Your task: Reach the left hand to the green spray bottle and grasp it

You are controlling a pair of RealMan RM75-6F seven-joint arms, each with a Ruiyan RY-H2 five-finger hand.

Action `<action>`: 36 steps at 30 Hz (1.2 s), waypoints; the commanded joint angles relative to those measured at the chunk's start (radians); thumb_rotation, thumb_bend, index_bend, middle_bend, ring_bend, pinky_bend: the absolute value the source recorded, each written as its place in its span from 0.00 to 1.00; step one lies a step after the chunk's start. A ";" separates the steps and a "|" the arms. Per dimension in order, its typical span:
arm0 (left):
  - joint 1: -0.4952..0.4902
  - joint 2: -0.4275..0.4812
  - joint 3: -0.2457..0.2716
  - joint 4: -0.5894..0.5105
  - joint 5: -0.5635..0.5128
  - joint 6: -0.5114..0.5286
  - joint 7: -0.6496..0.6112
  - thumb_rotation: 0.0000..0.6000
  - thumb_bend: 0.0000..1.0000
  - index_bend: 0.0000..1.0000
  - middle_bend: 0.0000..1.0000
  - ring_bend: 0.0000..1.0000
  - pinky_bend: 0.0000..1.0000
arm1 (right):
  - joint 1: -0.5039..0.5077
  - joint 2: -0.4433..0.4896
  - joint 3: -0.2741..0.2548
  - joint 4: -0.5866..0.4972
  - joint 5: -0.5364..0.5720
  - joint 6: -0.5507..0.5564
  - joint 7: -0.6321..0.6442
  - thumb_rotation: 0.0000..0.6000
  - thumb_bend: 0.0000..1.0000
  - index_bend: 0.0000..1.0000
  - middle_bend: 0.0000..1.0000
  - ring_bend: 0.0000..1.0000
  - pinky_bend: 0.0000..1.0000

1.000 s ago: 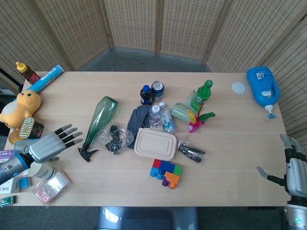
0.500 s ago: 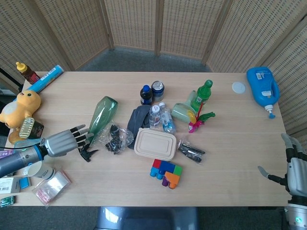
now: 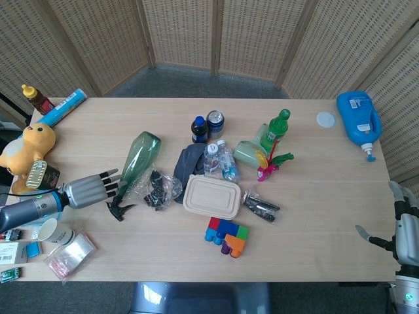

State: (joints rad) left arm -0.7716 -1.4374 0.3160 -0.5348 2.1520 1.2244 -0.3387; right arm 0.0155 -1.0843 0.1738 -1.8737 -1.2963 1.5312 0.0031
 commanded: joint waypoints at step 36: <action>-0.003 -0.211 0.151 0.282 -0.028 0.054 -0.041 1.00 0.00 0.24 0.00 0.00 0.00 | -0.005 0.014 0.005 -0.006 0.010 -0.002 0.020 0.97 0.00 0.00 0.00 0.00 0.00</action>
State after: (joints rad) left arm -0.7751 -1.6461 0.4665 -0.2553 2.1260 1.2813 -0.3821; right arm 0.0104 -1.0707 0.1788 -1.8797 -1.2863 1.5297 0.0224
